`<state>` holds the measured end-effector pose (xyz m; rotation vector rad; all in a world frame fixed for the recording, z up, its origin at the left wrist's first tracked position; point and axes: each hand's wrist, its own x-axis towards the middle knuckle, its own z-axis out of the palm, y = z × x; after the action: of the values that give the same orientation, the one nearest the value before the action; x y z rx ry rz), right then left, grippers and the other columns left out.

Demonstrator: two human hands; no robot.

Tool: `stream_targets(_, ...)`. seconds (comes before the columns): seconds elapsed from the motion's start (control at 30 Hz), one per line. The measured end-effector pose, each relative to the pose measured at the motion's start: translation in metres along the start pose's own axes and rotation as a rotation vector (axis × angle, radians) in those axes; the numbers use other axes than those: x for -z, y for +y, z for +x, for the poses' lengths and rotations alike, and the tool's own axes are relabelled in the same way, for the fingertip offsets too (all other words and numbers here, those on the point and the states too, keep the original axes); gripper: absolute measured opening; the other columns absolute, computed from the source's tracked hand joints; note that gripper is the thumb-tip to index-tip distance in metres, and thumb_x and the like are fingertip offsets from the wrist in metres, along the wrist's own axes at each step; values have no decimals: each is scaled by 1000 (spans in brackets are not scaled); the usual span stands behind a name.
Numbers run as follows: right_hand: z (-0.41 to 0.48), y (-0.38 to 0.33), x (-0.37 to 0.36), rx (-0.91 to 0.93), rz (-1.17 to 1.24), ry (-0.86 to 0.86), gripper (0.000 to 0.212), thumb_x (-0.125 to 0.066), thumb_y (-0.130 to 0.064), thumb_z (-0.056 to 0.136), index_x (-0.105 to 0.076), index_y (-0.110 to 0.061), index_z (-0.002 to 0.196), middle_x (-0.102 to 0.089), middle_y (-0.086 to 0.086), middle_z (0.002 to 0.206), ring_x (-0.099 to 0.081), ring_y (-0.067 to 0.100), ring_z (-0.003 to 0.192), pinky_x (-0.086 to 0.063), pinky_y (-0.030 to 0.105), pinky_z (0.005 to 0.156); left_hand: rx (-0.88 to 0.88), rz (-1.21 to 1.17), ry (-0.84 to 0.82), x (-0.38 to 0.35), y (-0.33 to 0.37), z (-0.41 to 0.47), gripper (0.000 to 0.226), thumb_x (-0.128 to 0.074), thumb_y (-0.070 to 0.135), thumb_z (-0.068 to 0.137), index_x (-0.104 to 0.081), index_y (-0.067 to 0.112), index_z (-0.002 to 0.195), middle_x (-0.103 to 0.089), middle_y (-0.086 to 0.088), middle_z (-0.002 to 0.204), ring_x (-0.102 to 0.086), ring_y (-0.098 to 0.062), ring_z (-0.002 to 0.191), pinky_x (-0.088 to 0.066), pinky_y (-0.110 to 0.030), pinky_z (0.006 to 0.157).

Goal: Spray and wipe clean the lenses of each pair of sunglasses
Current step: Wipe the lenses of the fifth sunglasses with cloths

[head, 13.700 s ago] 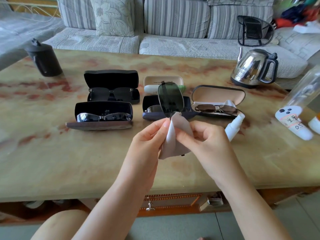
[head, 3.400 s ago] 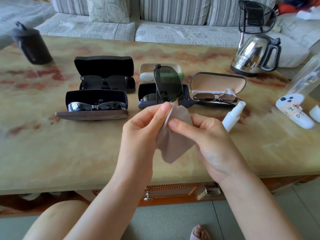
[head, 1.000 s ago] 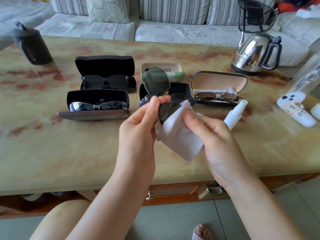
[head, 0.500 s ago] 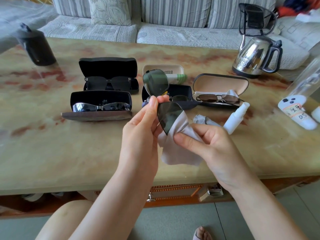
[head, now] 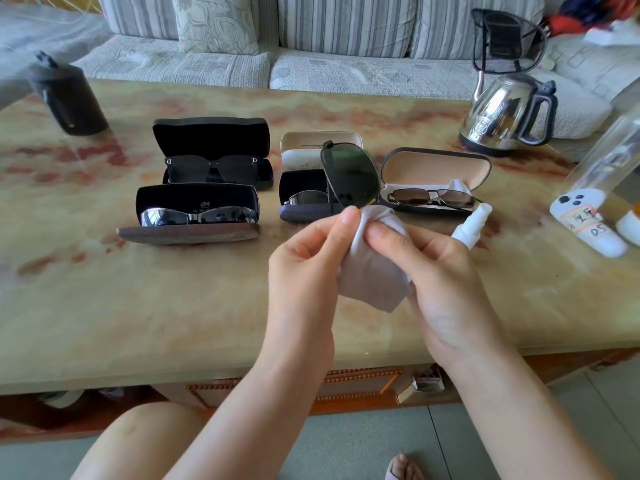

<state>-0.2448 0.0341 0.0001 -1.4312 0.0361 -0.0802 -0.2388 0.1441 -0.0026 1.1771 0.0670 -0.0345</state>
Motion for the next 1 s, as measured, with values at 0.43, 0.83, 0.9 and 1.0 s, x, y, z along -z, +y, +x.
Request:
stream_targets(0.43,-1,0,2,1,-11,30,13,-68,-29,71,-76,-19,71,-69,4,73,-61,14,75,-47,21,67,-50,-56,-7,2,2,1,33,-62,35,75,-77,11,93,-76,-3,89,-69,-13,87,-53,-22,76)
stream_targets(0.83,1,-3,2,-17,-53,14,11,-75,-31,71,-74,-24,63,-67,-5,69,-61,5,73,-48,15,64,-69,-21,19,9,5,3,30,-62,36,75,-77,15,90,-76,0,91,-68,-11,91,-52,-22,83)
stream_targets(0.9,1,-1,1,7,-84,6,12,-72,-32,70,-76,-20,72,-70,-1,73,-63,9,74,-50,17,63,-67,-7,15,6,3,2,31,-62,35,76,-77,13,91,-76,-2,88,-68,-11,84,-53,-19,72)
stream_targets(1.0,2,1,-1,44,-125,31,18,-68,-33,71,-77,-19,76,-72,-1,72,-64,7,69,-49,17,58,-72,13,18,3,2,0,28,-62,32,80,-77,11,92,-76,-4,85,-67,-13,79,-53,-20,67)
